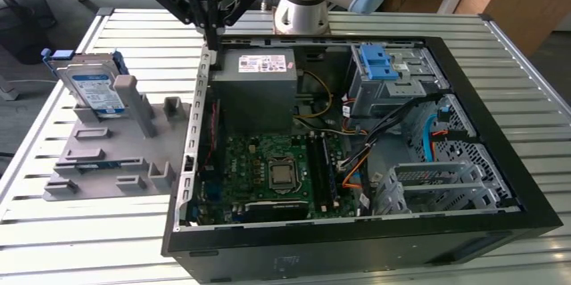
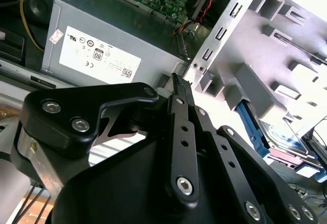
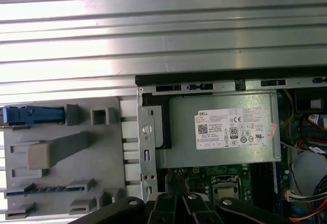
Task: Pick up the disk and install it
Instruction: 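Reach for the disk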
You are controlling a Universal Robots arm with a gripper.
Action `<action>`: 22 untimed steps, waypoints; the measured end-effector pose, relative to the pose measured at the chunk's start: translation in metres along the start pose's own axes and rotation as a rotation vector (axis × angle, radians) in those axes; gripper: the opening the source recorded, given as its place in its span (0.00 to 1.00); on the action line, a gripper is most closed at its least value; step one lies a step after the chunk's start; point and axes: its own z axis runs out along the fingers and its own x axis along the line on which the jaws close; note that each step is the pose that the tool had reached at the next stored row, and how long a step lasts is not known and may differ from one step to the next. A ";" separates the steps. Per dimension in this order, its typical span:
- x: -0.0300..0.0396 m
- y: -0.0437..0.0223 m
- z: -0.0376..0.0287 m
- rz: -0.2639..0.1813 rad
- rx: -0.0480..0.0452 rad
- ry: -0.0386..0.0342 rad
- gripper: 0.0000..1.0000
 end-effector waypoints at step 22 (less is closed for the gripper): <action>0.0044 0.0001 -0.0032 0.000 0.0008 -0.0002 0.11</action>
